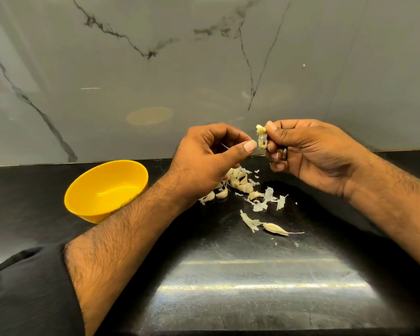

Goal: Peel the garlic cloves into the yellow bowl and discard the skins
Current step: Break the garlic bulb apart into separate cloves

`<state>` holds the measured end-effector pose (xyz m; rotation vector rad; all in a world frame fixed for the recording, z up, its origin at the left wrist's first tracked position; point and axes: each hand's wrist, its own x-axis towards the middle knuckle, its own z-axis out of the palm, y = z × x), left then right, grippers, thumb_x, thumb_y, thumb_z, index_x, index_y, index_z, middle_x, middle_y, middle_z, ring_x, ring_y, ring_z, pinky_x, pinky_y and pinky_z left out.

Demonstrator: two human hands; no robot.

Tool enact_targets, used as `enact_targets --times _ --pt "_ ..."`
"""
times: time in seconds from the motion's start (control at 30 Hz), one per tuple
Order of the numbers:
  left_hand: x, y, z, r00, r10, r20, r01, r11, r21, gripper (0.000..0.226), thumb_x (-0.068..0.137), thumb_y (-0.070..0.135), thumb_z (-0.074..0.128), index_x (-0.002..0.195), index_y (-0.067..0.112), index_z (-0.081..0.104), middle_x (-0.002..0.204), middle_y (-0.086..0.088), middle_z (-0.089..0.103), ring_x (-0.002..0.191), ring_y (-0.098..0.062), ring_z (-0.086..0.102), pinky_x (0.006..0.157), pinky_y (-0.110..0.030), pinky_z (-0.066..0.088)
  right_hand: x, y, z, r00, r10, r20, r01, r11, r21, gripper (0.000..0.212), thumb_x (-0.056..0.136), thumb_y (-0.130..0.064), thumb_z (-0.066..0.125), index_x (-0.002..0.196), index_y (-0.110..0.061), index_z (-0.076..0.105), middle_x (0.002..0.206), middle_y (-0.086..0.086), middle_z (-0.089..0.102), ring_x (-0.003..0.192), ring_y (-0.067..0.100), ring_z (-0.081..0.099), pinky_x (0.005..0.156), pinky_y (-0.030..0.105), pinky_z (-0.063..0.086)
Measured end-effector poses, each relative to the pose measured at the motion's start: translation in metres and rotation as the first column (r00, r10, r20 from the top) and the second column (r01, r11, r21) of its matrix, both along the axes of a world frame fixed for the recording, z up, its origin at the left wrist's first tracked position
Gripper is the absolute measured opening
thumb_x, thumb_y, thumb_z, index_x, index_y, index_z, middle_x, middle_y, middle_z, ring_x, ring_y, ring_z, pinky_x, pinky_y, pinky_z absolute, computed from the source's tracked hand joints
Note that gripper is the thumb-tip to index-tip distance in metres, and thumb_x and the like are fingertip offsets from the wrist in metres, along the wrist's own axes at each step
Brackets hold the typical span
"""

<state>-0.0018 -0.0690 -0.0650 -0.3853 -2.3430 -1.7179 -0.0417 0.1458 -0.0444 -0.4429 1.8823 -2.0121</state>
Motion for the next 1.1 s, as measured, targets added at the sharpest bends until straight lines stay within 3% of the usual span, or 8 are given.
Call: enact_targets --times 0.4,0.53,0.87,1.1 --pt "-0.0048 0.002 -0.0039 0.991 -0.082 0.103 0.065 0.985 0.159 0.016 0.093 0.016 0.081 0.104 0.005 0.078 0.081 -0.005 0.073 0.062 -0.007 0.06 0.053 -0.022 0.046 0.0021 -0.0067 -0.0052 1.0 -0.027 -0.016 0.027 1.0 0.005 0.021 0.089 -0.024 0.071 0.099 -0.006 0.075 0.089 0.007 0.066 0.067 0.012 0.051 0.058 0.025 0.039" --pt "-0.0049 0.0019 -0.0045 0.994 -0.067 0.09 0.052 0.986 0.16 0.019 0.092 0.018 0.082 0.109 0.009 0.08 0.096 -0.011 0.078 0.067 -0.006 0.063 0.052 -0.018 0.047 0.0023 -0.0078 -0.0062 0.999 -0.031 -0.02 0.031 0.999 0.009 0.024 0.087 -0.025 0.073 0.097 -0.003 0.074 0.088 0.01 0.063 0.066 0.012 0.051 0.058 0.025 0.039" --pt "-0.0037 0.0022 -0.002 0.998 -0.017 -0.055 0.027 0.983 0.181 0.019 0.088 0.005 0.083 0.105 0.0 0.077 0.087 -0.008 0.078 0.064 -0.004 0.065 0.055 -0.014 0.048 0.001 -0.0045 -0.0076 0.999 0.024 -0.049 -0.02 0.997 0.079 0.023 0.086 -0.031 0.074 0.092 -0.008 0.075 0.08 0.007 0.062 0.068 0.014 0.052 0.057 0.023 0.042" --pt "-0.0029 0.0001 -0.0014 0.998 -0.005 -0.057 0.015 0.986 0.164 0.016 0.092 0.006 0.079 0.106 -0.001 0.077 0.084 -0.003 0.078 0.063 -0.002 0.066 0.054 -0.013 0.049 -0.0003 -0.0026 -0.0091 0.982 0.037 -0.184 -0.017 0.994 0.109 0.04 0.08 -0.022 0.079 0.11 0.004 0.074 0.089 0.01 0.071 0.073 0.017 0.06 0.058 0.025 0.044"
